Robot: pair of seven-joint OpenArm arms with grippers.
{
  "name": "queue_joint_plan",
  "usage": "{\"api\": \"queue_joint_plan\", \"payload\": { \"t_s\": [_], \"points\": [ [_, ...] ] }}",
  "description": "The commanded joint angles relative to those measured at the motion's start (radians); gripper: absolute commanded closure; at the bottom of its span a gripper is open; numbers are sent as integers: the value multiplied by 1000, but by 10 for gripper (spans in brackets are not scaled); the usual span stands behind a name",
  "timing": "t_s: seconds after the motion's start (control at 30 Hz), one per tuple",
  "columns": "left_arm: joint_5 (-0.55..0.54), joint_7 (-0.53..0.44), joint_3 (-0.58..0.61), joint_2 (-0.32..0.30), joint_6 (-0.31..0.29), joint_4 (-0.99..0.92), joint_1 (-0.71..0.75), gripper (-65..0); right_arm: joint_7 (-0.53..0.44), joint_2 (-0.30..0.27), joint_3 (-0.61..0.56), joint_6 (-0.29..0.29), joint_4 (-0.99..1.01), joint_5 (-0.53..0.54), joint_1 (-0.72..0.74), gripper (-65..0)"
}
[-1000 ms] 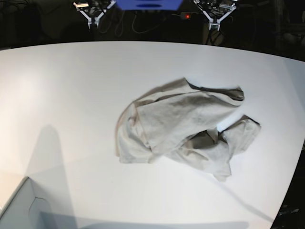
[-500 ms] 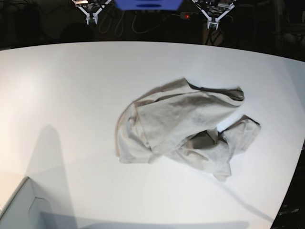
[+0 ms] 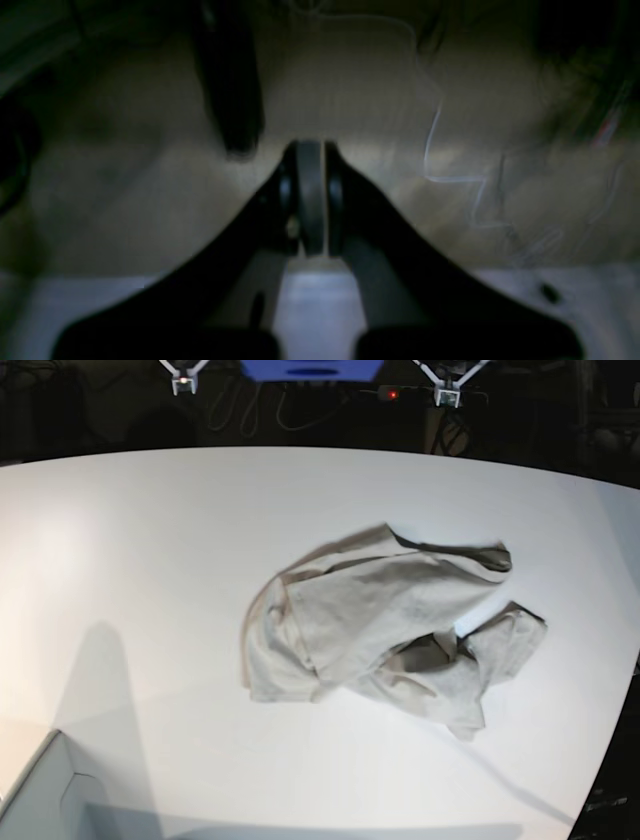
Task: Layout the t-shirt on the table in an organized manner, then fold the t-shirt properly
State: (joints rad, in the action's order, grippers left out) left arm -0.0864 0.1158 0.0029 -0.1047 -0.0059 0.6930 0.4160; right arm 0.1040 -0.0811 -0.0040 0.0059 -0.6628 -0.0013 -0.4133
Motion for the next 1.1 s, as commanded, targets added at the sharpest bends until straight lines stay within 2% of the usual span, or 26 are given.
{"api": "queue_joint_plan", "payload": {
  "t_s": [0.0, 0.1, 0.17, 0.27, 0.4, 0.47, 0.6, 0.67, 0.8, 0.87, 1.0, 1.07],
  "points": [
    [-33, -8, -2, -37, 1, 104, 68, 0, -8, -19, 3, -1, -128, 4, -85, 0],
    [-129, 77, -1, -85, 1, 423, 215, 0, -3, -47, 6, -1, -515, 7, -293, 0],
    [-160, 138, -2, -120, 2, 592, 278, 0, 23, -70, 14, -1, -691, 7, -378, 0],
    [-191, 178, -4, -172, 10, 813, 349, 0, 78, -85, 48, -1, -906, 7, -450, 0],
    [-214, 180, -22, -214, 10, 1017, 413, 0, 138, -81, 108, -1, -1127, 7, -491, 0],
    [-214, 180, -65, -206, 10, 1094, 419, 0, 168, -81, 121, -1, -1222, 7, -491, 0],
    [-212, 181, -206, -131, 4, 1149, 384, 0, 239, -78, 126, -1, -1325, 7, -437, 0],
    [-212, 184, -264, -99, 2, 1171, 347, 0, 283, -52, 112, -1, -1340, 7, -381, 0],
    [-212, 299, -341, -69, 2, 1215, 257, -5, 348, -24, 97, 1, -1348, 7, -289, 0],
    [-214, 384, -361, -66, 2, 1223, 208, -45, 351, -7, 66, 1, -1349, 7, -276, 0],
    [-214, 526, -386, -37, 1, 1227, 111, -227, 354, -12, -18, 1, -1353, 7, -252, 0],
    [-214, 560, -399, -20, 1, 1220, 79, -284, 391, -7, -60, 1, -1348, 7, -232, 0]
  ]
}}
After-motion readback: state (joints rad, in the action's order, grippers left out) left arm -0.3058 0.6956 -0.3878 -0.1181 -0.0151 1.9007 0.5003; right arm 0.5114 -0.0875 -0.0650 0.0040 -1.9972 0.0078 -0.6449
